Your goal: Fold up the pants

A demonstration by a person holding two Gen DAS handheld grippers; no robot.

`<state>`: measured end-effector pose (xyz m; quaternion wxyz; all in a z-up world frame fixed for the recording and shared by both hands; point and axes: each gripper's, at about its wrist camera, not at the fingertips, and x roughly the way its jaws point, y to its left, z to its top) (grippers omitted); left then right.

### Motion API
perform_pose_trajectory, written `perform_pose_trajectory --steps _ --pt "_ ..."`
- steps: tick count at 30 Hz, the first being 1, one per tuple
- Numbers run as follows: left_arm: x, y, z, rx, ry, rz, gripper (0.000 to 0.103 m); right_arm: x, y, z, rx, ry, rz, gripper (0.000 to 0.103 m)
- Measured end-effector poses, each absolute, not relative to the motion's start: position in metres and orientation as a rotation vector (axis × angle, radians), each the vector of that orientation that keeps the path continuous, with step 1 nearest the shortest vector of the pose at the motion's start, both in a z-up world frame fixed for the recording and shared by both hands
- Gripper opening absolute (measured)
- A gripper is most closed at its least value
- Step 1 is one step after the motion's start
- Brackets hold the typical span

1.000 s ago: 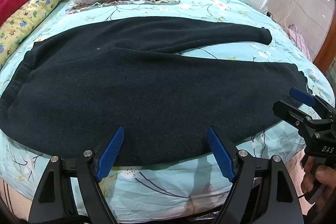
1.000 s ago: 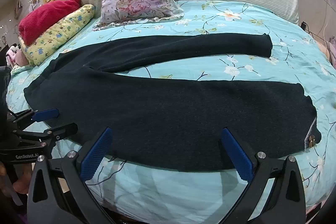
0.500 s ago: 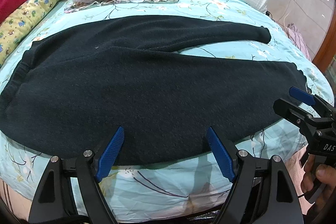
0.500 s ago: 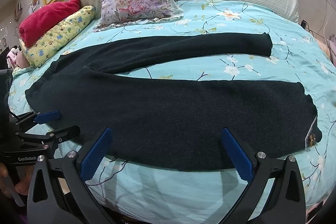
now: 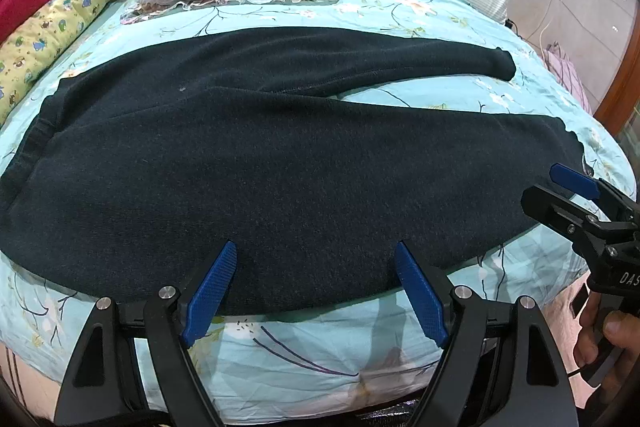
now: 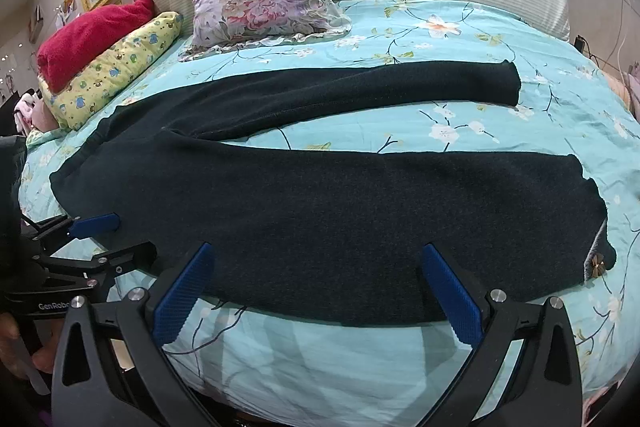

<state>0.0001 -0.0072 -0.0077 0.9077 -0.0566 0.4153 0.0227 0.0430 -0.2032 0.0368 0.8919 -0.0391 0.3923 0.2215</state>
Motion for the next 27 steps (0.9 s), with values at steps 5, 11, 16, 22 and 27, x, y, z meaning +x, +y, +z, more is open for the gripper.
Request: perform_pose_trajectory --steps 5,11,16,22,27 --pt "0.005 -0.005 -0.004 -0.101 0.834 0.032 0.082 0.041 -0.207 0.042 -0.037 0.811 0.489 0.103" --pt "0.018 -0.006 0.001 -0.031 0.827 0.025 0.082 0.054 -0.215 0.047 -0.04 0.838 0.472 0.103" --pt "0.038 -0.005 0.007 -0.022 0.863 -0.014 0.082 0.074 -0.226 0.051 -0.003 0.901 0.474 0.103" --pt "0.076 -0.001 0.032 -0.015 0.83 -0.087 0.082 0.115 -0.249 0.065 0.077 0.905 0.483 0.103" --pt "0.116 0.005 0.054 0.007 0.809 -0.118 0.082 0.159 -0.268 0.077 0.093 0.922 0.449 0.103"
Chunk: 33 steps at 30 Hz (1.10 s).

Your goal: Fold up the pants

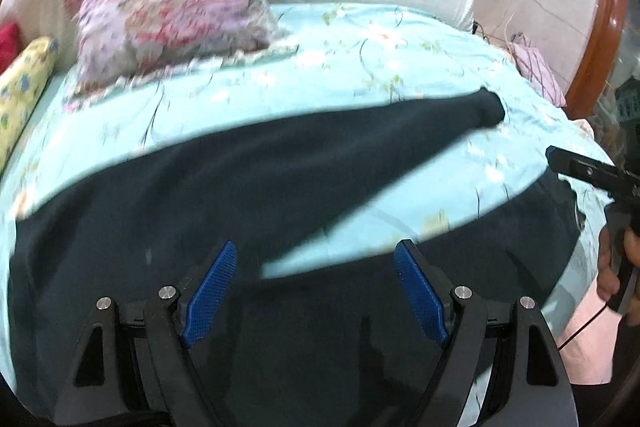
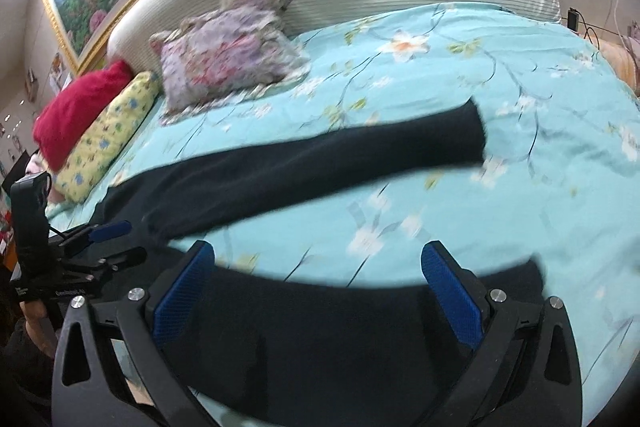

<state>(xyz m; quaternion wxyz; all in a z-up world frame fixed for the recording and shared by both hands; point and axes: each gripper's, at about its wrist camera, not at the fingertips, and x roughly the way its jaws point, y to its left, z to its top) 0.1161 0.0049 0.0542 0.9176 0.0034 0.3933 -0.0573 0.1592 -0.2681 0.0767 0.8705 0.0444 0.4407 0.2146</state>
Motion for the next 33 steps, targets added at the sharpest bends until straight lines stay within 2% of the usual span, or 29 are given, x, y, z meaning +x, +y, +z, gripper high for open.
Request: perform_pose_trajectory --steps 6,13,19,21,23,24,25,27,28,29,30,31,32,33 --pt "0.174 0.003 0.063 0.08 0.84 -0.173 0.082 0.213 -0.289 0.083 0.112 0.925 0.427 0.103" --pt "0.243 0.002 0.054 0.131 0.908 -0.256 0.082 0.286 -0.319 0.077 0.191 1.013 0.413 0.101" --pt "0.297 -0.003 0.03 0.18 0.991 -0.358 0.08 0.34 -0.332 0.059 0.233 1.08 0.438 0.084" --pt "0.311 -0.005 0.023 0.187 1.013 -0.373 0.076 0.351 -0.333 0.052 0.245 1.106 0.455 0.079" --pt "0.323 -0.007 0.014 0.181 1.057 -0.419 0.075 0.358 -0.333 0.044 0.253 1.125 0.471 0.069" --pt "0.328 -0.008 0.011 0.184 1.071 -0.43 0.069 0.361 -0.333 0.042 0.256 1.131 0.478 0.065" --pt "0.331 -0.009 0.008 0.188 1.082 -0.433 0.068 0.362 -0.333 0.039 0.265 1.138 0.492 0.059" --pt "0.336 -0.016 0.0 0.204 1.132 -0.469 0.067 0.361 -0.332 0.037 0.266 1.141 0.509 0.056" --pt "0.338 -0.019 -0.004 0.217 1.15 -0.472 0.067 0.361 -0.332 0.037 0.262 1.135 0.518 0.047" --pt "0.339 -0.022 -0.007 0.231 1.168 -0.48 0.063 0.36 -0.332 0.038 0.26 1.127 0.53 0.035" --pt "0.338 -0.025 -0.008 0.238 1.174 -0.491 0.049 0.359 -0.332 0.04 0.256 1.119 0.533 0.027" --pt "0.336 -0.027 -0.007 0.235 1.176 -0.507 0.039 0.357 -0.333 0.042 0.25 1.113 0.533 0.014" --pt "0.332 -0.03 -0.004 0.234 1.183 -0.528 0.015 0.355 -0.333 0.045 0.243 1.103 0.535 0.008" --pt "0.33 -0.033 -0.002 0.247 1.179 -0.523 0.009 0.353 -0.333 0.048 0.232 1.094 0.535 0.007"
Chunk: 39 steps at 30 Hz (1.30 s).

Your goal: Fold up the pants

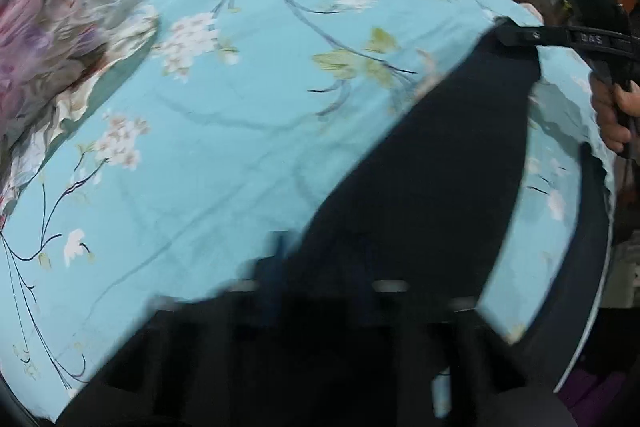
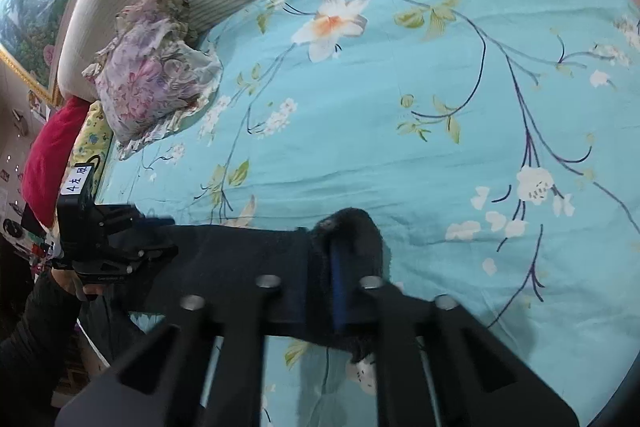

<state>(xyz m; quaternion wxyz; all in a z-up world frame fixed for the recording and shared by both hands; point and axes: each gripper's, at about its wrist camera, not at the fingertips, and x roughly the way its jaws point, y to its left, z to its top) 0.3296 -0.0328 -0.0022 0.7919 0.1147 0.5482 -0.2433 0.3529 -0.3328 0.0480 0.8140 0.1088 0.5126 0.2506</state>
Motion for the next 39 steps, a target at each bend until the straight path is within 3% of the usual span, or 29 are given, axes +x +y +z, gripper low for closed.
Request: perform_pose_trajectory --steps 17,39 --pt "0.191 -0.043 0.068 0.164 1.001 -0.505 0.004 0.269 -0.351 0.088 0.174 0.883 0.574 0.003" --pt "0.068 -0.082 0.047 0.122 0.947 -0.529 0.004 0.136 -0.402 0.063 0.272 0.73 0.56 0.003"
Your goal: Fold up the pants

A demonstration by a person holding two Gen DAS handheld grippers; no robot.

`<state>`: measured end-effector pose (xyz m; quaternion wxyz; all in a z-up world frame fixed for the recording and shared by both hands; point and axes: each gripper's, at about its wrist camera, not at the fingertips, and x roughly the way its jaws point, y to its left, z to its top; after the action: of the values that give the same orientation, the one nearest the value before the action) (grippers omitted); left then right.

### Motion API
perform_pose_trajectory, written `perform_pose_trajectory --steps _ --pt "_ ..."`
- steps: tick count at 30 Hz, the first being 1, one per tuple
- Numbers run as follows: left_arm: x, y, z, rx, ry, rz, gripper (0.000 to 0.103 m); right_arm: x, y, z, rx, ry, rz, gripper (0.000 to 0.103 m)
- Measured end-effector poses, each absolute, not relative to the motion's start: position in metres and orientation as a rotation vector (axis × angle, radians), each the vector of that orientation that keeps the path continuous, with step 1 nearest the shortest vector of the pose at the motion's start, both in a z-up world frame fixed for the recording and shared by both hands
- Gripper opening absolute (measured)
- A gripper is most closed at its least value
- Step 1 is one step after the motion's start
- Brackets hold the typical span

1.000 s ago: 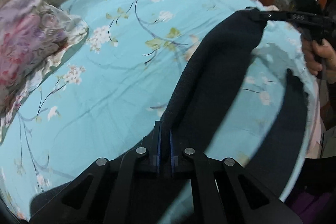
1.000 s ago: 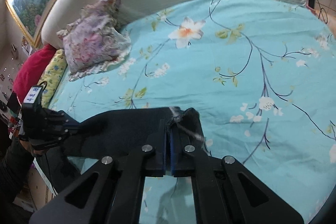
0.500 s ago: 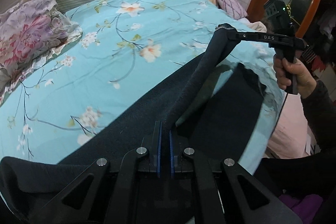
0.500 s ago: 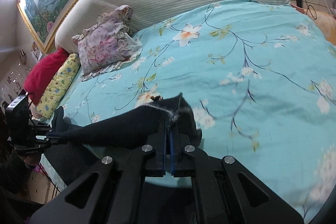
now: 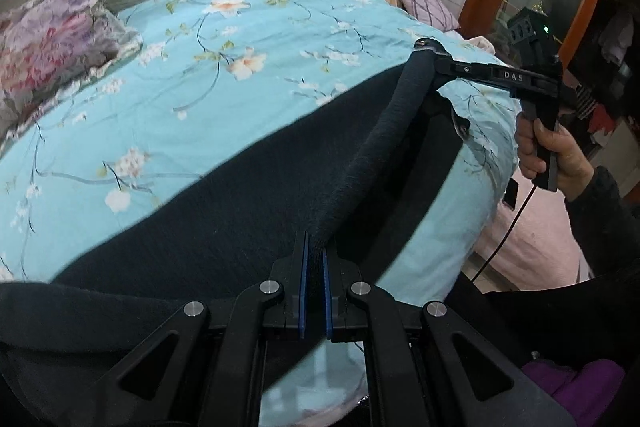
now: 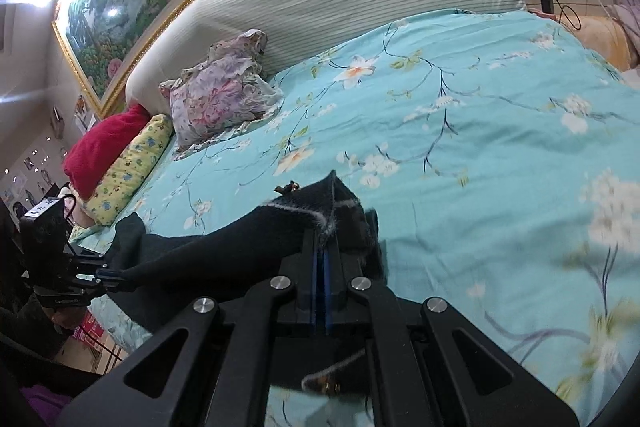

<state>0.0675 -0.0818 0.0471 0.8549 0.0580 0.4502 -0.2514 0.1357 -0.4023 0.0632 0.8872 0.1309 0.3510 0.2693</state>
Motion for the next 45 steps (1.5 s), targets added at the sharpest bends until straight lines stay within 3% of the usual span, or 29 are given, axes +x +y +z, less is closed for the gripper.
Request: perform_pose_trajectory --steps 16,17,21,25,27,28,29,31,45 --pt "0.053 -0.102 0.0 0.237 0.97 -0.509 0.008 0.095 -0.419 0.017 0.32 0.794 0.42 0.003" --pt "0.052 -0.101 0.0 0.238 0.964 -0.509 0.009 0.092 -0.418 0.018 0.309 0.79 0.408 0.003" --pt "0.05 -0.096 0.003 0.206 0.967 -0.533 0.031 0.079 -0.412 0.025 0.253 0.794 0.37 0.003" --pt "0.046 -0.088 0.006 0.173 0.96 -0.52 0.036 0.066 -0.412 0.037 0.248 0.769 0.335 0.004" --pt "0.043 -0.081 0.008 0.147 0.957 -0.508 0.038 0.058 -0.412 0.047 0.245 0.741 0.315 0.013" --pt "0.041 -0.075 0.011 0.127 0.952 -0.501 0.038 0.055 -0.411 0.052 0.246 0.729 0.307 0.03" --pt "0.039 -0.071 0.012 0.112 0.947 -0.495 0.039 0.051 -0.409 0.057 0.254 0.714 0.311 0.056" --pt "0.037 -0.063 0.016 0.088 0.939 -0.476 0.041 0.043 -0.4 0.067 0.27 0.668 0.342 0.071" --pt "0.027 0.066 0.04 -0.119 0.871 -0.224 0.043 0.059 -0.252 0.063 0.244 0.745 0.709 0.071"
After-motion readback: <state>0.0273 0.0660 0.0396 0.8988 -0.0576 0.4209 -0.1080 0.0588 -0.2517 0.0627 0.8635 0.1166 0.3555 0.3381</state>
